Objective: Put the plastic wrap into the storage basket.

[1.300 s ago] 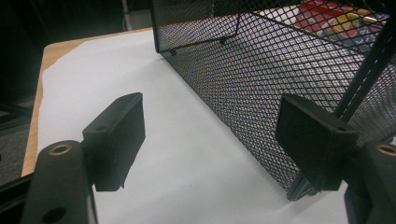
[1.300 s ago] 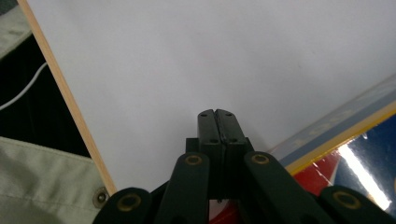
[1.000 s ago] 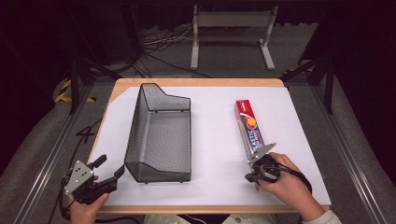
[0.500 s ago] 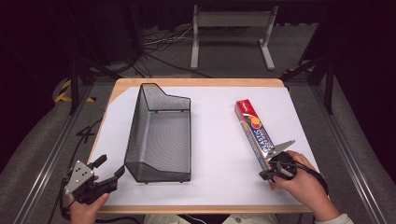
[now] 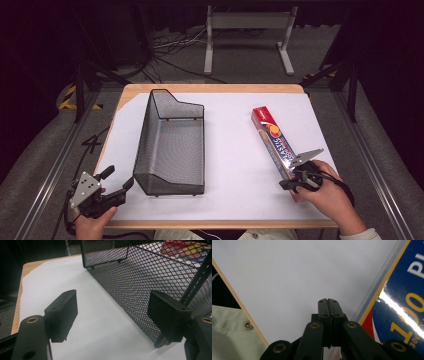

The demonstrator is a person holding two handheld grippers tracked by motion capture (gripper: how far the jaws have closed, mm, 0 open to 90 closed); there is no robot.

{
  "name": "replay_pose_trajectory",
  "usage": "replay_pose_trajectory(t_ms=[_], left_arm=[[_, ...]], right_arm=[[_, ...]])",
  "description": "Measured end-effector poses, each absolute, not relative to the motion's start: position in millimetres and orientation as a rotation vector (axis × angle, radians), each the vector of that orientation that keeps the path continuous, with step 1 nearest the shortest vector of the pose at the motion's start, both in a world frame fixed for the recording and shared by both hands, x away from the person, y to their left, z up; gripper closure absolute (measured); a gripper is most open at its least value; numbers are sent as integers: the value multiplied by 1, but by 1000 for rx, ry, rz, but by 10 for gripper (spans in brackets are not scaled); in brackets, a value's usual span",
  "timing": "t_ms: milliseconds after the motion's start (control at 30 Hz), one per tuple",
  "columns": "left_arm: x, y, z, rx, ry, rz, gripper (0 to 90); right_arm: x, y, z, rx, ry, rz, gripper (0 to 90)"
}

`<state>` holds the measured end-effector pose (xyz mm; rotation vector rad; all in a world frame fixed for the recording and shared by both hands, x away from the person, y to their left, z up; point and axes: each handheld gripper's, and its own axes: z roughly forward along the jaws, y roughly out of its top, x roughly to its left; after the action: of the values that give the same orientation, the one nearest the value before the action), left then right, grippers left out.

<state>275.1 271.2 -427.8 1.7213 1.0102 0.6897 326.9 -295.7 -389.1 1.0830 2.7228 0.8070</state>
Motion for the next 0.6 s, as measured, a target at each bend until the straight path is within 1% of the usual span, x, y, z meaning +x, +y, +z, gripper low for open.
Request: replay_pose_trajectory(t_ms=[67, 267, 433, 533, 600], left_arm=[[275, 271, -428, 1718, 1009, 692, 250], [275, 271, -428, 1719, 1009, 691, 250], [275, 272, -428, 1718, 1012, 693, 250], [275, 272, -428, 1720, 1010, 694, 250], [275, 271, -428, 1719, 1012, 691, 250]], right_arm=[[326, -297, -385, 1058, 2700, 881, 830], [320, -301, -370, 1029, 2505, 1163, 614], [317, -306, -363, 993, 2325, 1346, 481], [317, -309, -360, 971, 2249, 1411, 422], [317, -311, -358, 957, 2190, 1442, 406]])
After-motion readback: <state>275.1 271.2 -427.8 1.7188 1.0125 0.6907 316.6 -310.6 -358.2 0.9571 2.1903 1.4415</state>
